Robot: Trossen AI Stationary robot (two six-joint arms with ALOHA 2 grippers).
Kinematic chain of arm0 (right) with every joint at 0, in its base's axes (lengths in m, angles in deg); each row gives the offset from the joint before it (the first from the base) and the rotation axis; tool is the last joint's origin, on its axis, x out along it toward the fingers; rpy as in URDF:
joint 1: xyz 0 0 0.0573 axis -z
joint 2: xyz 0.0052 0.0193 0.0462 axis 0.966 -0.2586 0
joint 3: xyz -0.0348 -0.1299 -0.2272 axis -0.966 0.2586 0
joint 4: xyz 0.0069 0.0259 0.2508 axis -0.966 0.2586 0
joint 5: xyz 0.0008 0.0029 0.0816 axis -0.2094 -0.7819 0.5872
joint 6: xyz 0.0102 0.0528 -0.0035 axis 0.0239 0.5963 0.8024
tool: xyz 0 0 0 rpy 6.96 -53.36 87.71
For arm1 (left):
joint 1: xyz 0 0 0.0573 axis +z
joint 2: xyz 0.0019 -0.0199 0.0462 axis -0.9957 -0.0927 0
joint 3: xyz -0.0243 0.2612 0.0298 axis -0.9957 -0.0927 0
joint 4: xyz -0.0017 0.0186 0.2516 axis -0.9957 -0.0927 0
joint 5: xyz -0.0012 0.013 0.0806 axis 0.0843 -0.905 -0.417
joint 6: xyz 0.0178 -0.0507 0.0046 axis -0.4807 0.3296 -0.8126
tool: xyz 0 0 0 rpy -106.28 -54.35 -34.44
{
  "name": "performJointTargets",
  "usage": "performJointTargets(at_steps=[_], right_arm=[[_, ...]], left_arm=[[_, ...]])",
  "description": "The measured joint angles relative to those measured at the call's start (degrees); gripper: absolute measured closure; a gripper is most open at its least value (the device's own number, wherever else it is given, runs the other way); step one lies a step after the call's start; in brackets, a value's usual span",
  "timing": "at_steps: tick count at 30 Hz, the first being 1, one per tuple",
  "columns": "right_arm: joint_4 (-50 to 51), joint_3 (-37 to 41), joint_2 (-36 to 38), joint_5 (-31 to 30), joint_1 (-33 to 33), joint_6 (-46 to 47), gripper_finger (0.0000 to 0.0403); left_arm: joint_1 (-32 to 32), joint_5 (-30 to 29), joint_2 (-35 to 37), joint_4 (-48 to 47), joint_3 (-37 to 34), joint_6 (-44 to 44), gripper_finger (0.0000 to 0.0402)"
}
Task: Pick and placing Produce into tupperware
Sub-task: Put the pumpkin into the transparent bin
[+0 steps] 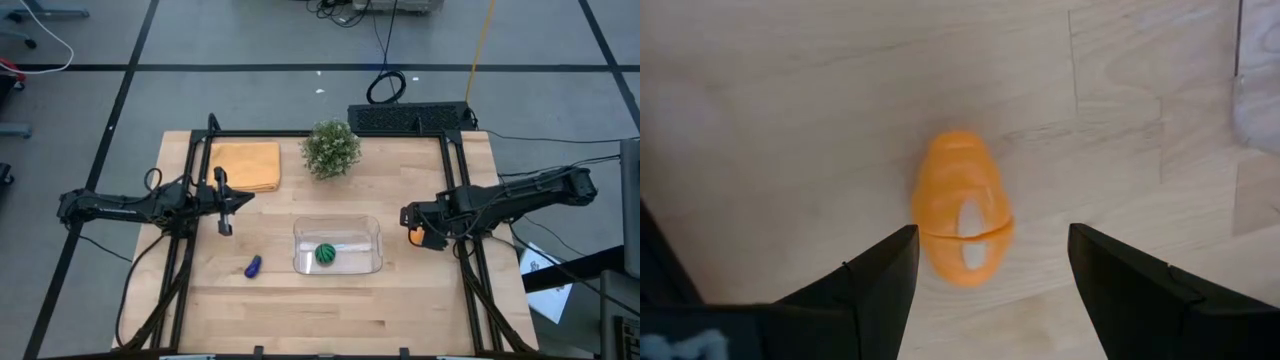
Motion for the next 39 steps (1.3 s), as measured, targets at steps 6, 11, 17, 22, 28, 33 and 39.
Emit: performJointTargets(at_steps=[6, 11, 17, 22, 28, 33, 39], right_arm=[[-0.1, 0.0, 0.0, 0.1, 0.0, 1.1, 0.0155], [-2.8, 2.1, 0.0, 1.2, 0.0, 1.0, 0.0155], [-4.1, 3.8, 0.0, 1.0, 0.0, 1.5, 0.0155], [-4.0, 3.8, 0.0, 0.9, 0.0, 1.4, 0.0155], [-5.2, 4.7, 0.0, 1.1, 0.8, 1.5, 0.0155], [-7.8, 6.8, 0.0, -0.3, 1.8, 0.9, 0.0155], [-9.8, 8.0, 0.0, -0.3, 2.0, 0.0, 0.0155]], left_arm=[[0.0, 0.0, 0.0, -0.3, 0.0, 0.0, 0.0382], [0.0, 0.0, 0.0, -0.4, 0.0, -0.1, 0.0382], [0.0, 0.0, 0.0, -0.7, 0.0, -0.2, 0.0382], [0.0, 0.0, 0.0, -0.7, 0.0, -0.6, 0.0382], [0.0, 0.0, 0.0, -0.7, 0.0, -0.6, 0.0382], [0.0, 0.0, 0.0, -0.8, 0.0, -0.6, 0.0382], [0.0, 0.0, 0.0, -1.9, 0.0, -0.5, 0.0382]])
